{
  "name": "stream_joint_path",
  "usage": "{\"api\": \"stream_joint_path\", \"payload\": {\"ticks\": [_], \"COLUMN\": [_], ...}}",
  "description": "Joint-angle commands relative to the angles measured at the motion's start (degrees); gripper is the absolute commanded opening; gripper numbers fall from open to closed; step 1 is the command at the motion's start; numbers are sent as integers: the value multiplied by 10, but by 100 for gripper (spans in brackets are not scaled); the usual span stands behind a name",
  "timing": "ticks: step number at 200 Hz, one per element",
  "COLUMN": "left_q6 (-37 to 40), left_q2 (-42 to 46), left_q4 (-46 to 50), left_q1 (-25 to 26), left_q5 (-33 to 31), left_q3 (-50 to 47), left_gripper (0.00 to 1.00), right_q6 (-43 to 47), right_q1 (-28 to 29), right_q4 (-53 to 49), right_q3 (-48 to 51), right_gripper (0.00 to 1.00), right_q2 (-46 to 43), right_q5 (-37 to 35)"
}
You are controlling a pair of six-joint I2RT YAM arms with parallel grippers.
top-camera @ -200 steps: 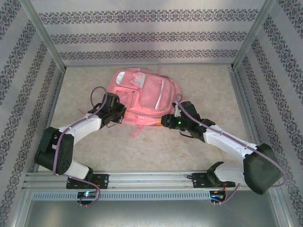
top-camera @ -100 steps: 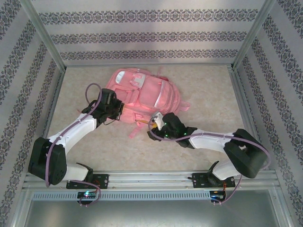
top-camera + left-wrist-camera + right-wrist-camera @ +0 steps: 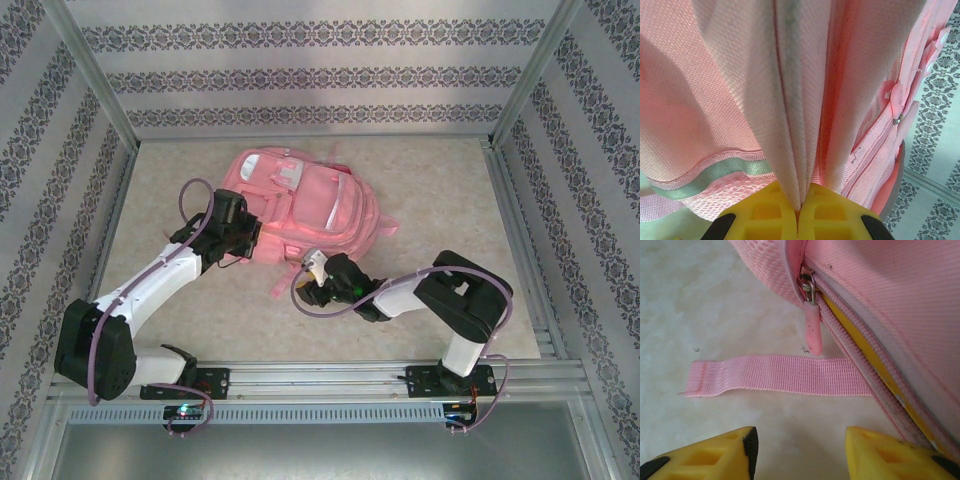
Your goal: Pack the student bag
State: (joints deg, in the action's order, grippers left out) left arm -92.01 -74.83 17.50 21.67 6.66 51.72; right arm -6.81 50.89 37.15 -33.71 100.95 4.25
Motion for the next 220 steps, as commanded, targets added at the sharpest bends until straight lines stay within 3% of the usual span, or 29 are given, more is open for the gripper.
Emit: {"api": "stream_joint_path", "payload": {"ticks": [1,54,123,220], "left_q6": [-13,-41,-81,-106], "left_q2": [31,29,32,24], "left_q4": [-21,-51,-66,-93], "left_q1": [13,35,45,72], "left_q5": [-9,-13,-17,-22], "left_q3": [19,0,-7,-27], "left_gripper": [0,0,0,0], "right_q6": [-6,-19,19,39], "right_q1": [9,19,29,36], "right_q4": [49,108,186,304], "right_q3": [-26,-31,68,80], "right_gripper": [52,54,55,59], "right_q2": [22,45,-30,48], "right_q5": [-41,-97,-183,-170]}}
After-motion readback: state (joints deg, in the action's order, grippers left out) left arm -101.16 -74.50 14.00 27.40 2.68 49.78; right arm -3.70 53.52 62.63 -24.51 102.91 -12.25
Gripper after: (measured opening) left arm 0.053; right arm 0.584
